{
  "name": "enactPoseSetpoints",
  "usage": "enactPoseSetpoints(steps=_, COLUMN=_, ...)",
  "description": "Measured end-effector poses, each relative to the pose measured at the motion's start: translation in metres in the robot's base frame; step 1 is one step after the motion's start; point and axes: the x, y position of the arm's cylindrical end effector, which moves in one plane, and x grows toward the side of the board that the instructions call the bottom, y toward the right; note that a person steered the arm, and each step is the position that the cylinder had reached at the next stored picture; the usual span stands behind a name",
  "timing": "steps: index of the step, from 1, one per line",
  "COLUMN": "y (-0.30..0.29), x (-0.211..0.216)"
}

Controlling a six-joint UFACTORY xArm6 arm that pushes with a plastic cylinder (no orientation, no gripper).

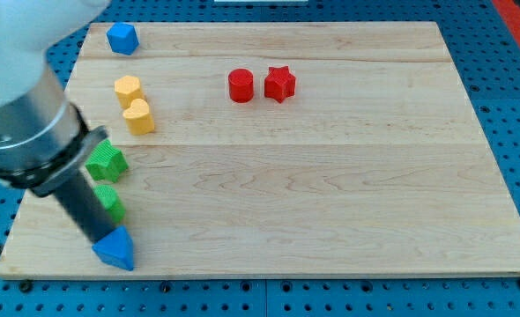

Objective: Place the blue triangle to the right of the yellow heart

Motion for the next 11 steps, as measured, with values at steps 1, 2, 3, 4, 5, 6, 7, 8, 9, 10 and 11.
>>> enactPoseSetpoints(steps=1, y=-0.014, x=-0.043)
enactPoseSetpoints(steps=2, y=-0.029, x=-0.05)
enactPoseSetpoints(steps=3, y=-0.063, x=-0.013)
enactPoseSetpoints(steps=4, y=-0.038, x=0.041)
enactPoseSetpoints(steps=5, y=0.029, x=0.04)
enactPoseSetpoints(steps=6, y=0.056, x=-0.009)
enactPoseSetpoints(steps=7, y=0.066, x=-0.054)
enactPoseSetpoints(steps=8, y=0.068, x=-0.1)
enactPoseSetpoints(steps=9, y=0.103, x=-0.124)
enactPoseSetpoints(steps=10, y=0.112, x=-0.164)
enactPoseSetpoints(steps=11, y=0.101, x=-0.183)
